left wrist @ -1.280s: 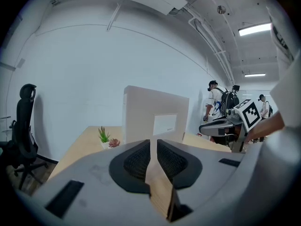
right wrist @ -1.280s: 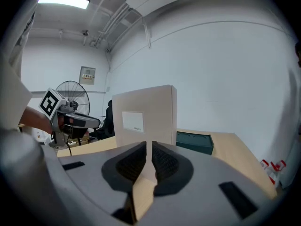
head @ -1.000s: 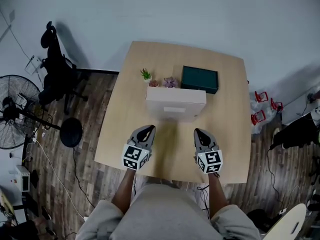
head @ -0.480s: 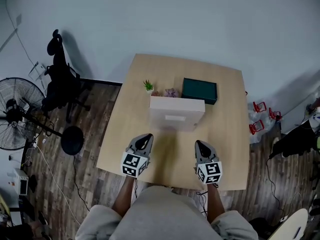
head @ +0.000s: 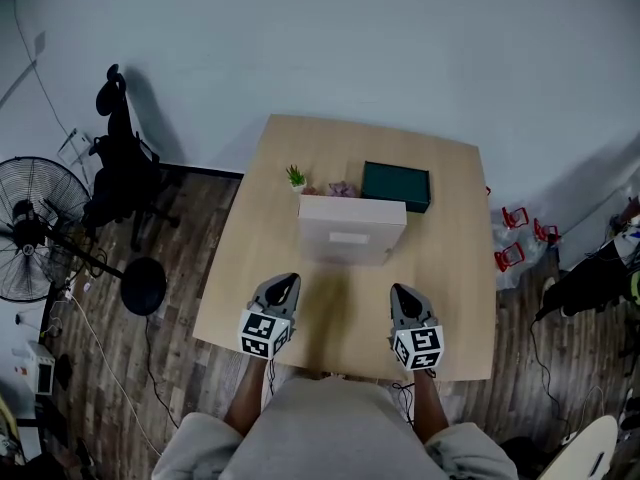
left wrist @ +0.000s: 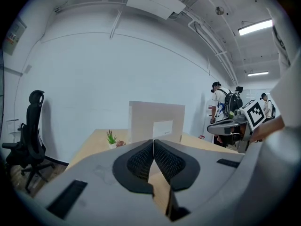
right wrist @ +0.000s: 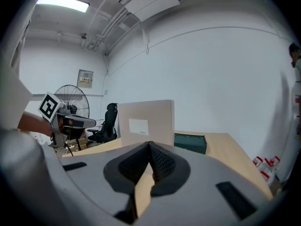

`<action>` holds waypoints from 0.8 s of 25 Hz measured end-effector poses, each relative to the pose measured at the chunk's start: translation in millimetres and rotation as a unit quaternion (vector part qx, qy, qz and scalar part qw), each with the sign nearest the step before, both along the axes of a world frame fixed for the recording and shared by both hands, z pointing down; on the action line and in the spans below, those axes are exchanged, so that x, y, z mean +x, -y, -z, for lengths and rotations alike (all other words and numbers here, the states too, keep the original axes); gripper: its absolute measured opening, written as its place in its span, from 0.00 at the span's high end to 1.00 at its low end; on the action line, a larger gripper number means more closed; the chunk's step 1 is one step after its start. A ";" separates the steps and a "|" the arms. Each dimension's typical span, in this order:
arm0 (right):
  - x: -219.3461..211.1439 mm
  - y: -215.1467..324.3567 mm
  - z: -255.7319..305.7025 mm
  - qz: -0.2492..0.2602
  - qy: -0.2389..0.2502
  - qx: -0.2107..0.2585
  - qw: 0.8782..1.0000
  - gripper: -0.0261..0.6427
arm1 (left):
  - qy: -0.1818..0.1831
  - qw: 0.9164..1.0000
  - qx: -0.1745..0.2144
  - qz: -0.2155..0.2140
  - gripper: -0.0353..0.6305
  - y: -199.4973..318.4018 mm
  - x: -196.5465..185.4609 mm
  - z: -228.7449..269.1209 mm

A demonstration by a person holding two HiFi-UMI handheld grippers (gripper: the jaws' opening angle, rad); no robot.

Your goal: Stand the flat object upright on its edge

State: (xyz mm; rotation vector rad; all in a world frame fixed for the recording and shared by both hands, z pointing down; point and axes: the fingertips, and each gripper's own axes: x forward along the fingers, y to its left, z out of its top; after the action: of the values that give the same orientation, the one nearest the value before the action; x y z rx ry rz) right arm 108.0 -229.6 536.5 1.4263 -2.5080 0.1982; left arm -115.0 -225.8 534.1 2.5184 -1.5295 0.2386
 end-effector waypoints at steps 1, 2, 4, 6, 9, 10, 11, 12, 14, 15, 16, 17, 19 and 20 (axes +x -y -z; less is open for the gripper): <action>0.6 -1.1 -0.7 -0.001 0.000 -0.001 1.000 0.96 | 0.000 1.000 0.000 0.000 0.92 -0.6 0.0 -0.6; 0.9 -2.1 -1.3 -0.001 -0.001 -0.002 1.000 0.96 | -0.001 1.000 -0.001 0.001 0.92 -0.9 0.0 -0.6; 1.0 -3.4 -2.1 -0.002 -0.004 -0.003 1.000 0.96 | 0.000 1.000 0.000 0.000 0.92 -0.9 0.4 0.4; 1.6 -4.9 -2.8 -0.003 -0.006 -0.004 1.000 0.96 | 0.001 1.000 0.001 -0.002 0.92 -1.1 1.6 1.5; 1.9 -5.7 -3.7 -0.002 -0.005 -0.005 1.000 0.96 | 0.001 1.000 0.000 -0.003 0.92 -1.4 3.6 0.5; 1.5 -5.6 -4.2 -0.002 -0.005 -0.005 1.000 0.96 | 0.001 1.000 -0.001 -0.003 0.92 -1.6 4.1 -0.7; 1.3 -5.6 -4.8 -0.001 -0.005 -0.005 1.000 0.96 | 0.002 1.000 -0.002 -0.004 0.92 -2.0 4.8 -2.0; 1.4 -5.9 -5.5 0.000 -0.004 -0.006 1.000 0.96 | 0.002 1.000 -0.003 -0.004 0.92 -2.4 5.6 -3.0; 1.7 -6.2 -6.6 0.001 -0.004 -0.007 1.000 0.96 | 0.001 1.000 -0.004 -0.004 0.92 -2.2 6.9 -4.0; 1.6 -6.1 -6.8 0.002 -0.004 -0.008 1.000 0.96 | 0.000 1.000 -0.004 -0.003 0.92 -1.7 7.1 -4.2; 1.0 -5.7 -6.6 0.002 -0.004 -0.008 1.000 0.96 | 0.000 1.000 -0.004 -0.003 0.92 -1.1 7.1 -4.2; 0.3 -5.5 -6.4 0.003 -0.004 -0.008 1.000 0.96 | 0.000 1.000 -0.004 -0.003 0.92 -0.5 6.9 -4.1; -1.3 -5.4 -6.4 0.004 -0.005 -0.009 1.000 0.96 | 0.001 1.000 -0.004 -0.003 0.92 0.1 6.3 -4.2; -2.1 -5.4 -6.4 0.005 -0.006 -0.009 1.000 0.96 | 0.001 1.000 -0.005 -0.003 0.92 0.2 6.0 -4.4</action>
State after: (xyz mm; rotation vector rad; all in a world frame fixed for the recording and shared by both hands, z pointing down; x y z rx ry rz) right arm 105.9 -224.2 542.9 1.4032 -2.4967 0.2095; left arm -108.9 -226.1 538.5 2.5168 -1.5177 0.2484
